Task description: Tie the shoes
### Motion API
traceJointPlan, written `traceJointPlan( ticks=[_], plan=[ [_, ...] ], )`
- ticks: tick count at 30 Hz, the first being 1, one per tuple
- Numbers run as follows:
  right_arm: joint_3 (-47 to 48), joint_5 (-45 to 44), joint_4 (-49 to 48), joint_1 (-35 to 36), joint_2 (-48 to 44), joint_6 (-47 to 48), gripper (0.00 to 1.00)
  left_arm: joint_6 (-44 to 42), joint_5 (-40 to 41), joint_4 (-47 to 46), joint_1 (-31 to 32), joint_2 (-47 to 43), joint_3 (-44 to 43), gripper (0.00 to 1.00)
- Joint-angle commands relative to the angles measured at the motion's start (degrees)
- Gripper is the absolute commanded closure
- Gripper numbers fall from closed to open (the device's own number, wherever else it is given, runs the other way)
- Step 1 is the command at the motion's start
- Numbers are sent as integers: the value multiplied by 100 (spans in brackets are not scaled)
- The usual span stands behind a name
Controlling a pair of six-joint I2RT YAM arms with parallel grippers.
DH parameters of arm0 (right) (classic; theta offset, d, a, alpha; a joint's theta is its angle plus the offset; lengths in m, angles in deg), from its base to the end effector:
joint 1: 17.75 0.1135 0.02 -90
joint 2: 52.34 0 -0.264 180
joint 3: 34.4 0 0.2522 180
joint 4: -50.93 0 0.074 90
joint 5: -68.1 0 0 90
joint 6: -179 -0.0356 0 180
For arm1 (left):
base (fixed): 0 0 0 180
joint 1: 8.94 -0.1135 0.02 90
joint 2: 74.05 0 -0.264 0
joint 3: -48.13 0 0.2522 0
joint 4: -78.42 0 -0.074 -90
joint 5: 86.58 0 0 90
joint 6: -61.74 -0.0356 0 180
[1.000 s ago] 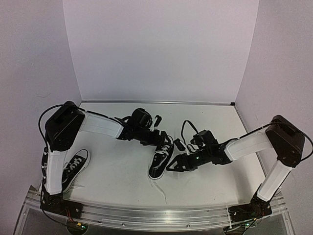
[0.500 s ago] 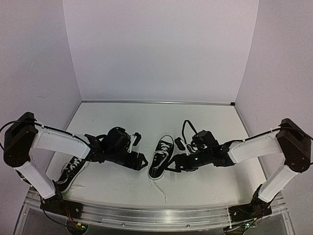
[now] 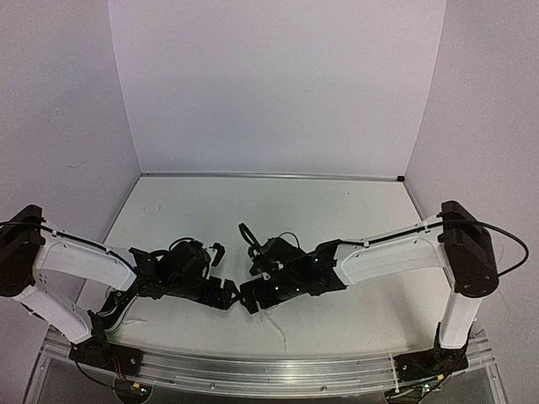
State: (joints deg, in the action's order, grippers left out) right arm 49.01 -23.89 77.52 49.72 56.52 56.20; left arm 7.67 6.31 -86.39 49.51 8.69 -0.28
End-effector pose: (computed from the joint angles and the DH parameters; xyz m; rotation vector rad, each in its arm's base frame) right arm 0.1546 0.3694 0.1686 -0.7638 2.4995 0.6609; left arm 0.1407 -0.2258 0.1498 0.4748 2.5062 -0.6462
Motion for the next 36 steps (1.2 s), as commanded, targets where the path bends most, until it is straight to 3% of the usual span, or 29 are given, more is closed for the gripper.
traceJointPlan(
  ticks=[1,9,15,21,30,36],
  plan=[
    [-134,-1050,796,-50,1,-283,7,70,80,-239,19,-254,98,4],
    [-718,-1314,801,-138,-853,-422,26,-247,276,-222,568,206,-294,22],
    [-754,-996,554,-140,-1021,-418,22,-189,546,-347,1052,779,-703,26],
    [-1279,-760,204,-192,-2195,-526,17,-231,929,-388,1655,1324,-1224,24],
    [-2421,-886,245,-360,-4442,-950,16,-259,2187,649,3062,2253,-2543,25],
    [-2720,-956,466,-374,-4817,-1158,18,-288,2350,1373,3339,3062,-3663,29]
  ],
)
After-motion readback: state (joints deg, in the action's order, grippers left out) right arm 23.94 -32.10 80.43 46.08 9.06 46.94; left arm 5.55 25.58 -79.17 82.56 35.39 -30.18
